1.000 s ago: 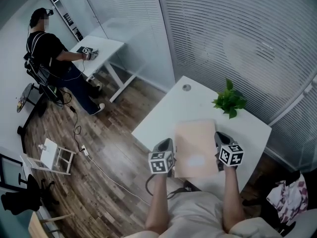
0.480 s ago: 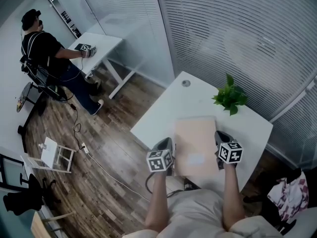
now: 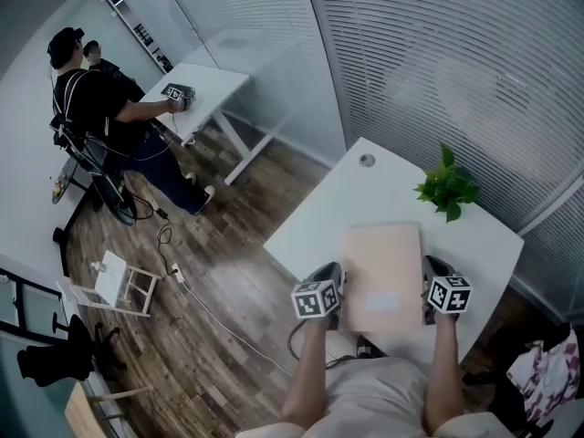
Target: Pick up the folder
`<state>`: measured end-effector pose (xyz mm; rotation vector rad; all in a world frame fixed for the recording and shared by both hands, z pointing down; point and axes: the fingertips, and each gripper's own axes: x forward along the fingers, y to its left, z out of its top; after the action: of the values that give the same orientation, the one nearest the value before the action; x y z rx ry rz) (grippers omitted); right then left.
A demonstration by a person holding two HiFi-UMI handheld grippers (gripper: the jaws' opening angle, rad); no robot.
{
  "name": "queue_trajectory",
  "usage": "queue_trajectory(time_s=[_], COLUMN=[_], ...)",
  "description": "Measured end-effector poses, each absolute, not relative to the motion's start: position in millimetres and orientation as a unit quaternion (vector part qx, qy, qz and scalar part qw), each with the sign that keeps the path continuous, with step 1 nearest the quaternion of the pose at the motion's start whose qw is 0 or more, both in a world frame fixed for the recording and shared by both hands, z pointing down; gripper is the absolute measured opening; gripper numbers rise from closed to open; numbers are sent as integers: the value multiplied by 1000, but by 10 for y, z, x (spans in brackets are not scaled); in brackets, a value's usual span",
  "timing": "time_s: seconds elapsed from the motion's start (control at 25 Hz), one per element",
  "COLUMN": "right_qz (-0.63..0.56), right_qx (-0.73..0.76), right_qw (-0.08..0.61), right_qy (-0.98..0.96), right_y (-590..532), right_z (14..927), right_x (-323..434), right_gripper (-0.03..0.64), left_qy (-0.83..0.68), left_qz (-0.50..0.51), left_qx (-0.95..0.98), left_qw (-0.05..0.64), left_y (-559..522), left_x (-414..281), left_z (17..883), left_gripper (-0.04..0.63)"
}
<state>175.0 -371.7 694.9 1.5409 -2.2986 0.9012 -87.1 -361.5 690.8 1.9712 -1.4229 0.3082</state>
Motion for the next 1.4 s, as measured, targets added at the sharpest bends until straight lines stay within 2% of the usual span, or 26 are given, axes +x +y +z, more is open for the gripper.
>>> queue_trajectory(time_s=[0.24,0.6,1.0,1.4], right_qz=[311,321,341,360], right_qx=[527,501,474,461], right_qw=[111,115,113,113], right_qy=[-783,-795,-804,-803], right_y=[-3706,-3699,-3668,-3678], right_z=[6952,7025,7100,7191], right_x=[1761,1663,1625,1600], right_gripper=[3,42,155,212], left_qy=[-537,-515,-481,-472], left_qz=[128,125,114,115], left_qx=[757,758,764,765], left_qw=[350,381,415,422], left_y=[-3549,-3520,-3533,-3580], left_x=[-854,-749,-552,-476], left_z=[6973,7160,7261,7342], left_gripper=[14,103,229,285])
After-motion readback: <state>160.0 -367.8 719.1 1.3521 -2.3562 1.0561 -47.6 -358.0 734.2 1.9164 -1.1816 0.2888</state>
